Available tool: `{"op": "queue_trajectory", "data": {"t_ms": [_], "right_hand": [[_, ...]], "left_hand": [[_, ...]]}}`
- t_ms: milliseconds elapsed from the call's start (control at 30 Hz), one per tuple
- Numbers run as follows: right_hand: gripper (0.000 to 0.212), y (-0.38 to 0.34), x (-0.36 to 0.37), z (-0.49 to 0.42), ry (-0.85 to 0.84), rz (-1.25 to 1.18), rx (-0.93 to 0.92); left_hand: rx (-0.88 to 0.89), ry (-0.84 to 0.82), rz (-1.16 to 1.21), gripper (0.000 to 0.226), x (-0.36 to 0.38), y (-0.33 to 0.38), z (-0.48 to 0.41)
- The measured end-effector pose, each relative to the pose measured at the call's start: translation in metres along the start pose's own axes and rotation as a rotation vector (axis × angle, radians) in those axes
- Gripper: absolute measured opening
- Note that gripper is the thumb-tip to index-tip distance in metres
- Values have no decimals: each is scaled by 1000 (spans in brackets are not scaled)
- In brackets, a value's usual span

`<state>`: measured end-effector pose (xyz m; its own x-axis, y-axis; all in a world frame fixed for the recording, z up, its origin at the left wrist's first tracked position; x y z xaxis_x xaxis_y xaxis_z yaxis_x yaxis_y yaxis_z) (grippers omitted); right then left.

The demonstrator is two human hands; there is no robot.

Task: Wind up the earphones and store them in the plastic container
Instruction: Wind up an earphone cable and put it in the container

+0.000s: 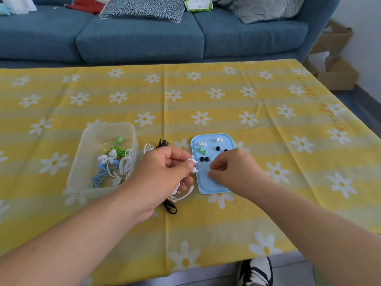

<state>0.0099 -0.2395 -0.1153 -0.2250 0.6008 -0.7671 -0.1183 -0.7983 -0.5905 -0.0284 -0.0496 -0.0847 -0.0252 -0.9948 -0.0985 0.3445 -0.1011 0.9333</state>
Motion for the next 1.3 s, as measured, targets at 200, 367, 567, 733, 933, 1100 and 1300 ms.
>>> {"op": "queue_trajectory", "data": {"t_ms": [200, 367, 567, 733, 933, 1100, 1300], "right_hand": [[12, -7, 1, -3, 44, 120, -35], [2, -31, -14, 9, -46, -587, 65], [26, -54, -8, 11, -357, -1175, 132], [23, -57, -5, 6, -396, -1317, 137], [14, -57, -2, 6, -408, -1313, 123], [12, -58, -2, 8, -425, -1332, 114], [11, -61, -2, 11, -444, -1361, 121]], "left_hand": [[-4, 0, 10, 6, -5, 1, 1], [30, 17, 59, 5, -15, 7, 1], [118, 38, 100, 9, -22, 16, 2], [184, 93, 37, 8, -23, 15, 1], [224, 122, 69, 7, -26, 17, -2], [235, 124, 50, 8, -27, 14, -3], [246, 113, 80, 9, -27, 15, -3]]}}
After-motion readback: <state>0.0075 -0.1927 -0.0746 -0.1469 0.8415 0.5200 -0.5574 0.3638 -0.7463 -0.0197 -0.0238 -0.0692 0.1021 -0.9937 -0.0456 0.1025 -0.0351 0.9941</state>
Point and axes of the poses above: each hand's wrist, its own z-axis away from the middle knuckle, its own x-axis out of the palm, y = z × x, the point moved 2 cm from there along -z, towards the middle knuckle, and after that the axes turned 1 degree about y, right-handed, at the moved point
